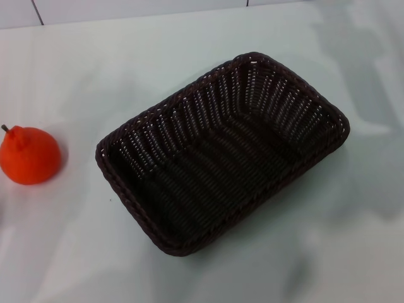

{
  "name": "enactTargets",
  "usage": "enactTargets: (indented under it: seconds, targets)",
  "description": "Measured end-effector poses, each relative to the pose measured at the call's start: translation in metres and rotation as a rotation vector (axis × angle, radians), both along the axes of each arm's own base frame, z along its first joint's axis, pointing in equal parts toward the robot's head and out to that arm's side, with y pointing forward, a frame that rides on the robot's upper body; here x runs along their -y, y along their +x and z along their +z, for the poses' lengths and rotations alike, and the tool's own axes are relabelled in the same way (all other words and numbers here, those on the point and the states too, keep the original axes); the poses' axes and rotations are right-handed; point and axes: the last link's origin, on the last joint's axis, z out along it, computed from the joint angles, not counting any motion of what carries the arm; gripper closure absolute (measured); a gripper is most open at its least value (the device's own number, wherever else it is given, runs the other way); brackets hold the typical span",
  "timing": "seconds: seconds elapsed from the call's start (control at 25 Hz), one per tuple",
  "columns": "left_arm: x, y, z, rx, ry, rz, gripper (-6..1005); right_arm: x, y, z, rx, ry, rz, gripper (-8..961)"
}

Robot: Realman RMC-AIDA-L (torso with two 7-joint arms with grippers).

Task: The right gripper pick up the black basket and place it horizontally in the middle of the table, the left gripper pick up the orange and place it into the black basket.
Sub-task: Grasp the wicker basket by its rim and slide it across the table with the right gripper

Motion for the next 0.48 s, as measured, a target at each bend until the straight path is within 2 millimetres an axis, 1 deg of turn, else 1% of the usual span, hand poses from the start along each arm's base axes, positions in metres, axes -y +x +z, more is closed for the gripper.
enactTargets:
  seconds: [0.32, 0.4, 0.48]
  targets:
    - [0.001, 0.001, -0.001, 0.003, -0.001, -0.003, 574, 0.002, 0.001, -0.005, -0.012, -0.015, -0.005, 188]
    - [0.002, 0.001, -0.001, 0.003, 0.001, -0.004, 574, 0.000, 0.000, -0.008, -0.014, -0.043, 0.001, 188]
    - [0.002, 0.000, 0.000, 0.002, 0.002, -0.003, 574, -0.003, -0.002, -0.011, -0.011, -0.107, 0.030, 189]
